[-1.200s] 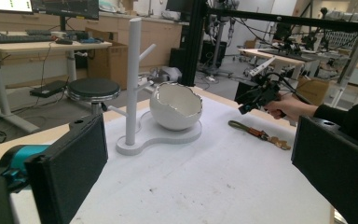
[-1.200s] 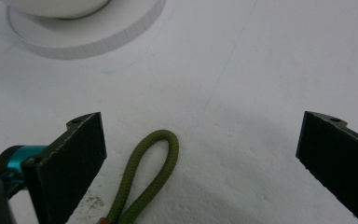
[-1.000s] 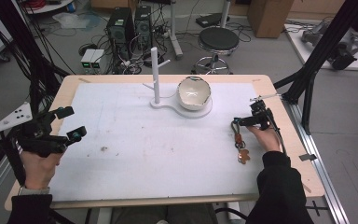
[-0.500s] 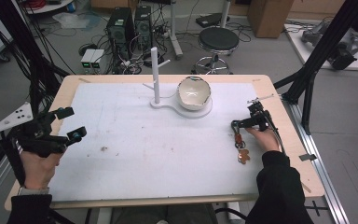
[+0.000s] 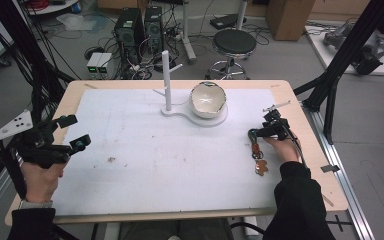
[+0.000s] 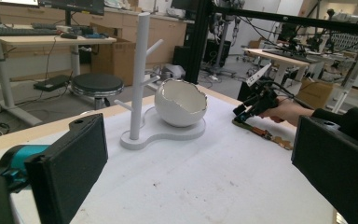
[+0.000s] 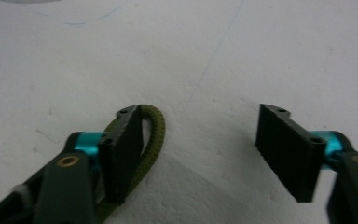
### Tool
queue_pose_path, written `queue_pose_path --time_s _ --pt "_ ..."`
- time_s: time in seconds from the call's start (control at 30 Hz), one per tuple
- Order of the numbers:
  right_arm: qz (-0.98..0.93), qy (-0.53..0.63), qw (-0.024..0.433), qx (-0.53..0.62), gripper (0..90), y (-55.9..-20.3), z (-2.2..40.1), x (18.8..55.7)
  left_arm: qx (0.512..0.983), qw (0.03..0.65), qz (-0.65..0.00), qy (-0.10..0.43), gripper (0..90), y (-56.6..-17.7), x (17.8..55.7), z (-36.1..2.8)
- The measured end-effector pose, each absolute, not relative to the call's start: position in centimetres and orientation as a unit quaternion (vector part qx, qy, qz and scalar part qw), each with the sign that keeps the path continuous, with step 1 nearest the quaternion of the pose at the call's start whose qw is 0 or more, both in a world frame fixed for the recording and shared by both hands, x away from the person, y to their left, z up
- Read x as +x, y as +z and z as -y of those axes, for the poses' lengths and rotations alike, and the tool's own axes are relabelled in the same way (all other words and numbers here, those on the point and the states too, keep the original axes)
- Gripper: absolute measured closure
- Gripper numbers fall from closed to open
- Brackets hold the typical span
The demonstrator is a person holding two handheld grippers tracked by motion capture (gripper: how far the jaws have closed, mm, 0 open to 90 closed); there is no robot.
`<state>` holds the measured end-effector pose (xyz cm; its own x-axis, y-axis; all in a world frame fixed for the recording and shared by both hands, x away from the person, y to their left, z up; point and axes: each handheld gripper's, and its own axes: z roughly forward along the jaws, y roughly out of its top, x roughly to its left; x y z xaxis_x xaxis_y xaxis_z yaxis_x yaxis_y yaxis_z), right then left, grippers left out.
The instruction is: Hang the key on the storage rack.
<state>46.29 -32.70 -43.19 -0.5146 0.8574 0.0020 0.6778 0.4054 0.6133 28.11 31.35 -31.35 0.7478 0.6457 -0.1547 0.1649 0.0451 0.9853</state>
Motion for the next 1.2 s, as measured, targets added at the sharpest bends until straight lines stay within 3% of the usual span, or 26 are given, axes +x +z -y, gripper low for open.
queue_pose_path --time_s 0.13,0.23,0.6,1.0,1.2 --pt "-0.833 0.289 0.151 0.447 66.5 -43.0 32.3 46.0 0.663 0.657 -0.307 0.188 3.9 -31.3 28.1 -31.5" --pt "-0.835 0.294 0.144 0.443 81.5 -42.9 32.1 45.8 0.660 0.657 -0.312 0.190 3.9 -31.4 28.1 -31.8" --pt "-0.832 0.296 0.146 0.447 83.2 -42.7 32.0 45.7 0.668 0.647 -0.312 0.196 3.9 -31.4 28.1 -31.6" --pt "-0.783 0.395 0.205 0.435 83.7 -37.8 33.5 43.1 0.689 0.610 -0.316 0.232 3.9 -31.0 27.6 -30.8" --pt "-0.767 0.426 0.233 0.420 83.7 -34.4 34.6 41.7 0.696 0.609 -0.306 0.226 3.9 -30.8 27.7 -30.1"
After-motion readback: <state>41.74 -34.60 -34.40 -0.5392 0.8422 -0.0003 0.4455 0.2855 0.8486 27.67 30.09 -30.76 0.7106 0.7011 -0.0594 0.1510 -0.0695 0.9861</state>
